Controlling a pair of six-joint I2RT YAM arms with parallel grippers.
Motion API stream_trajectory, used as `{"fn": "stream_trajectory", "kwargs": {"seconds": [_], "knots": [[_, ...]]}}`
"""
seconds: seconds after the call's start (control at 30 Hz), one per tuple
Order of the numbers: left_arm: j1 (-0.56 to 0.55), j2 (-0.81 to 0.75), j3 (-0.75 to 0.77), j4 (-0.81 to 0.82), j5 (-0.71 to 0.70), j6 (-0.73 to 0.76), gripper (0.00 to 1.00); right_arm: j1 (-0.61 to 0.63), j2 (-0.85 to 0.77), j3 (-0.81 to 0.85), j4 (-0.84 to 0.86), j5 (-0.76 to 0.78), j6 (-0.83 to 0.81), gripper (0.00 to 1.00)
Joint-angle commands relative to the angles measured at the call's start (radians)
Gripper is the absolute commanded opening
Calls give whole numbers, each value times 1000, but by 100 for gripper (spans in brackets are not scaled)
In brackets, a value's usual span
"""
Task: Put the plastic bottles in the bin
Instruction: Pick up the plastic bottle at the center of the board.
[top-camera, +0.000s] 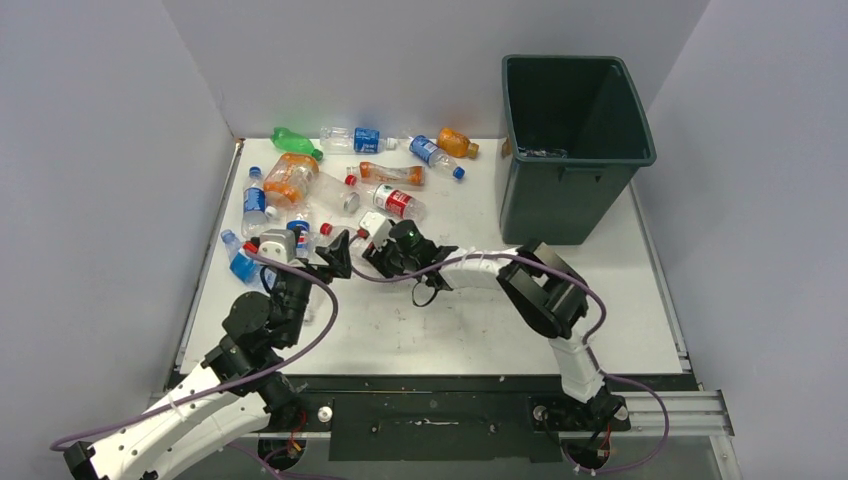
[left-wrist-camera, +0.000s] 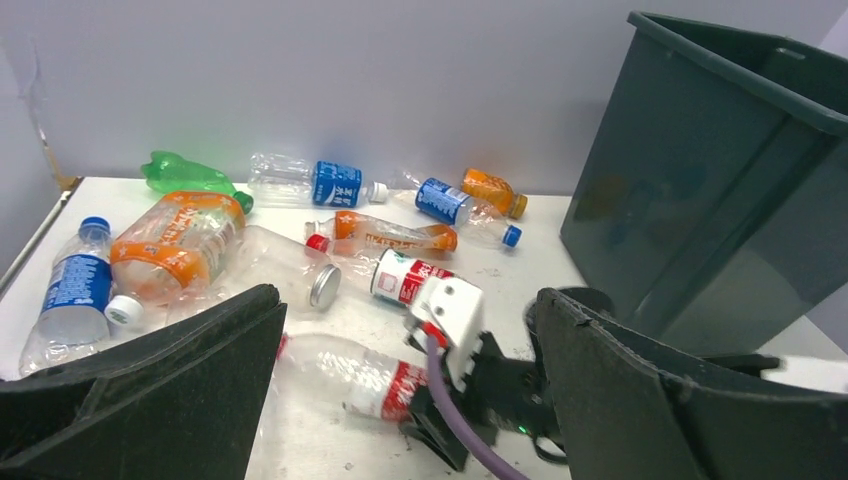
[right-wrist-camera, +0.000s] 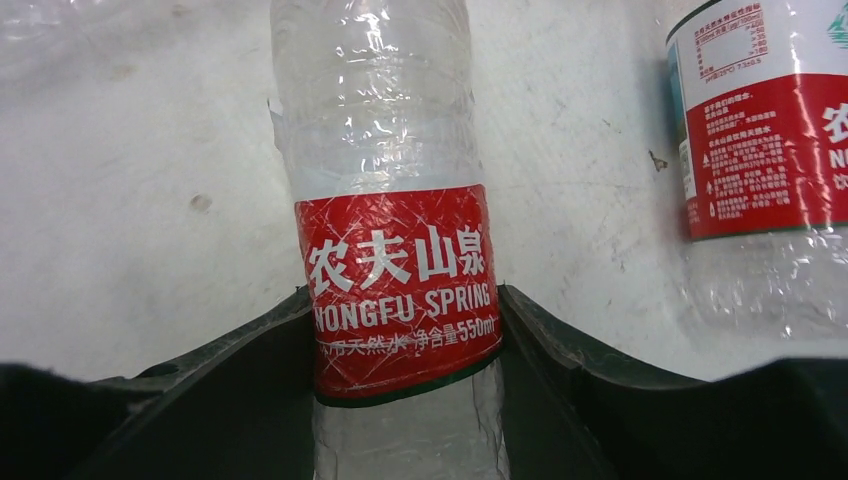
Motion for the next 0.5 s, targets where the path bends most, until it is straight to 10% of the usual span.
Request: {"fn": "stream_trajectory", "kwargs": {"seconds": [0.0, 0.2, 0.47], "knots": [[11, -52, -8, 80, -71, 8, 96, 72, -257, -120, 79, 73, 35, 34], [29, -144, -50, 150, 2, -40, 96, 95, -598, -401, 153, 204, 236, 32], [71, -27, 2, 121, 522, -165, 96, 112, -985, -839, 560, 139, 434, 29]]}}
